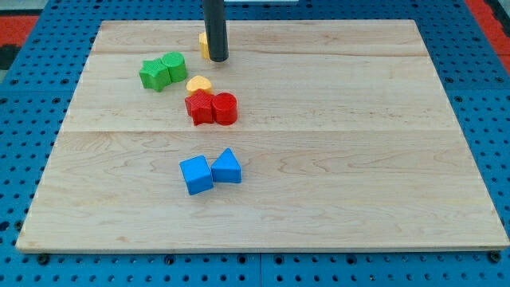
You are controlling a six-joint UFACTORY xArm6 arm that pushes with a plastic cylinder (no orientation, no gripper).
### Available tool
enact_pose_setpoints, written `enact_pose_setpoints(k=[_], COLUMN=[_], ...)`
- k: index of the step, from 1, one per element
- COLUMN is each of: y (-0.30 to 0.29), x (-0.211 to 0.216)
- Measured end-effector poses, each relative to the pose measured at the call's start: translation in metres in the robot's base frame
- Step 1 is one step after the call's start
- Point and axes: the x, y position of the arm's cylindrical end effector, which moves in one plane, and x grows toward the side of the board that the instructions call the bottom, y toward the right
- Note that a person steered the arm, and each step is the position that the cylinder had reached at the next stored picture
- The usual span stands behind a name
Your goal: Push the yellow hexagon to the top left
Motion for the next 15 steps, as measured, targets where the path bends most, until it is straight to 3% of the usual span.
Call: enact_pose_setpoints(k=[3,8,10,11,13,15], y=[-0.013,0.05,0.002,-0.039,-0.121,-0.114], x=[-0.001,-0.007,-0.042,-0.013,-0.017,0.019])
